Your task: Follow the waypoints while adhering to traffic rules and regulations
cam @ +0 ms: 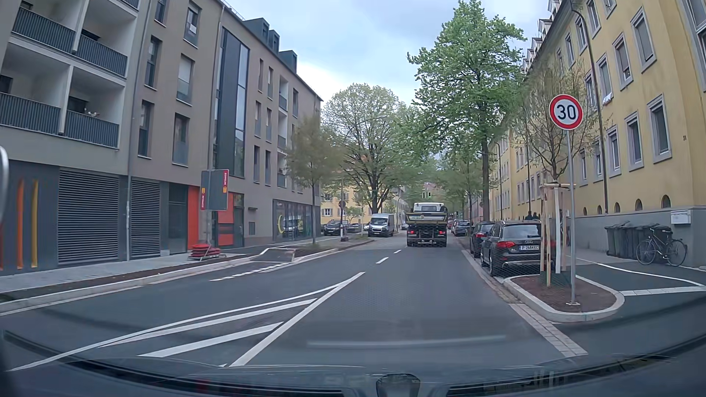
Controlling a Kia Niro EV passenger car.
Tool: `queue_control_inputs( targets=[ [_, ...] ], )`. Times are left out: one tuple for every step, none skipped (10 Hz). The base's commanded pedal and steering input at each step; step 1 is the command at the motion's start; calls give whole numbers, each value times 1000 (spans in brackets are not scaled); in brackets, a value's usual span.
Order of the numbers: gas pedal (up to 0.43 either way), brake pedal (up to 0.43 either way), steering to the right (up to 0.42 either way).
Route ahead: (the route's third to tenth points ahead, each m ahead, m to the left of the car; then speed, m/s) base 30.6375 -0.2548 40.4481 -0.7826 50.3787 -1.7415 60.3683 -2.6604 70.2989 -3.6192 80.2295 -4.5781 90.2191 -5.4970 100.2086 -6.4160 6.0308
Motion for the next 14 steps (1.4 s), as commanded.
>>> queue_control_inputs(
  targets=[
    [138,0,103],
    [138,0,95],
    [138,0,87],
    [138,0,81],
    [138,0,75],
    [138,0,70],
    [138,0,66],
    [138,0,63],
    [138,0,59],
    [138,0,56],
    [138,0,53],
    [138,0,49],
    [138,0,44],
    [138,0,40]
  ],
)
